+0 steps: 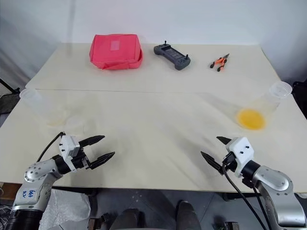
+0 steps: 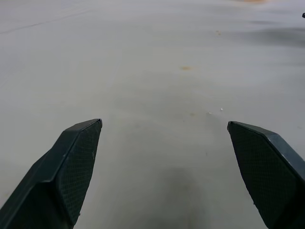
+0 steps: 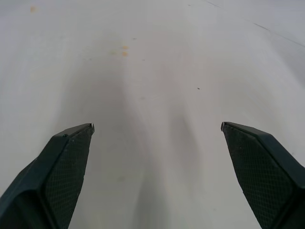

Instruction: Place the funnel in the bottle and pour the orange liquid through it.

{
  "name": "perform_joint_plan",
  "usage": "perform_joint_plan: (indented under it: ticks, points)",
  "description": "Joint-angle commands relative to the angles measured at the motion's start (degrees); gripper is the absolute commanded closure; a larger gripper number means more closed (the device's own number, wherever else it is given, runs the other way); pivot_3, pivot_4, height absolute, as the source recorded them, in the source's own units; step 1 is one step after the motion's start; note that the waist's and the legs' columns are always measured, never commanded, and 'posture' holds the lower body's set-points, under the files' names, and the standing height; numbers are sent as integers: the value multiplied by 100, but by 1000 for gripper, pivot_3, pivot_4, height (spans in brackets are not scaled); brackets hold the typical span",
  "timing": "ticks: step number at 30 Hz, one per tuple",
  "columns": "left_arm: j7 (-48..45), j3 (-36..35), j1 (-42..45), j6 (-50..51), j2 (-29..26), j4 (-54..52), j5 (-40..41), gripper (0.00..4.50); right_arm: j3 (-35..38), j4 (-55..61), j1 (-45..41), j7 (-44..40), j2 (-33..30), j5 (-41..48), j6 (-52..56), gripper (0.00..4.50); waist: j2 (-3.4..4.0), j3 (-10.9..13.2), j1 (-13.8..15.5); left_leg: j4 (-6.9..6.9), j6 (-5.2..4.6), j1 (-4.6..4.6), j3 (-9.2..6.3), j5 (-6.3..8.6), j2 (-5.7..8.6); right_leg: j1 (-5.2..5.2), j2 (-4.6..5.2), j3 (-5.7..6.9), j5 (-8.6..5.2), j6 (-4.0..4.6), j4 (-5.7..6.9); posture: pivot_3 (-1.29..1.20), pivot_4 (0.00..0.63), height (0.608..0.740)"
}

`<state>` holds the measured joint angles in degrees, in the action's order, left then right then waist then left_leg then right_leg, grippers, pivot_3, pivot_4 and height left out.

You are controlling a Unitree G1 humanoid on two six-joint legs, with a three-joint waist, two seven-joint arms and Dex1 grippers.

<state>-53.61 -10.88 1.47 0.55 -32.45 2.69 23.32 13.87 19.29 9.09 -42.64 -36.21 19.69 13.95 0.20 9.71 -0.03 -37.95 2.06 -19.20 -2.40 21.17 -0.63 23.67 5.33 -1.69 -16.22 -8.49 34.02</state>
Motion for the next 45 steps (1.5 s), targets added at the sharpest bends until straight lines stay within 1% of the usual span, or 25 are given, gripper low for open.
perform_joint_plan:
  ticks: [1, 7, 12, 15, 22, 25, 27, 29, 32, 40, 42, 45]
  points:
    - [133, -105, 108, -110, 19, -157, 8, 0, 51, 276, -12, -20, -55, 112, 46, 19, 0, 0, 1, 0, 0, 0, 0, 0, 0, 0, 0, 0, 0, 0, 0, 0, 150, 740]
    - [504, -94, 128, 334, 116, -459, 159, 0, -82, 339, -88, -57, -37, 104, 139, 19, 0, 0, -3, -1, 0, 0, 0, 0, 0, 0, 0, 0, 1, -2, 3, 0, 150, 740]
    - [693, -262, -78, 440, 236, -1009, 354, 0, -301, 201, -475, -183, -36, 169, 210, 19, -1, 1, -15, -2, 16, 1, 1, -9, -2, 1, 0, -1, 2, -3, 6, 0, 150, 740]
    - [1112, -656, -405, 557, 298, -1504, 481, 0, -431, 42, -818, -370, -45, 273, 283, 19, -8, 5, -33, -1, 17, 1, 1, -9, -6, 3, -2, -1, 2, -3, 6, 0, 150, 740]
    - [1936, -1970, -1757, 910, 547, -2604, 981, 0, -658, -514, -1583, -1096, -69, 602, 248, 19, -22, 13, -15, -2, 17, -1, 2, -5, -5, 3, 4, -3, 1, -3, 0, 0, 150, 740]
    - [2516, -2403, -2035, 1118, 756, -2881, 1127, 0, -754, -838, -2031, -1259, -4, 633, 221, 19, -29, 17, -2, -7, 9, -1, 2, -1, -4, 1, 6, -3, 1, -2, -1, 0, 150, 740]
    - [3190, -2697, -1915, 1324, 960, -2994, 1285, 0, -853, -1075, -2336, -1349, 64, 591, 154, 19, -32, 19, 15, -12, -1, -2, -1, 5, -2, 0, 7, -2, 1, -2, 0, 0, 150, 740]
    - [3662, -2848, -1765, 1547, 1043, -3031, 1391, 0, -918, -1185, -2499, -1410, 116, 591, 128, 19, -32, 19, 20, -14, -1, -2, -4, 5, -2, -1, 6, 0, 2, -2, 2, 0, 150, 740]
    - [4176, -2928, -1326, 1778, 941, -2709, 1320, 0, -996, -1141, -2674, -1450, 208, 665, 202, 19, -32, 19, 15, -13, 21, -2, -7, -7, -2, 0, 5, 3, 2, -3, 6, 0, 150, 740]
    - [4320, -2540, -115, 1837, 204, -1294, 571, 0, -1001, -775, -2640, -1282, 289, 770, 358, 19, -32, 19, -8, -11, 26, -3, -1, -9, 1, 3, 2, 4, 2, -4, 12, 0, 150, 740]
    - [4400, -2533, 329, 1730, 36, -712, 386, 0, -992, -675, -2570, -1250, 280, 786, 388, 19, -33, 19, -6, -11, 26, -5, -1, -9, 1, 3, 2, 6, 3, -5, 23, 0, 150, 740]
    - [4340, -2444, 797, 1581, -110, -174, 228, 0, -982, -578, -2516, -1206, 277, 802, 421, 19, -34, 20, -7, -11, 27, -5, -1, -9, 1, 6, 2, 9, 3, -5, 34, 0, 150, 740]
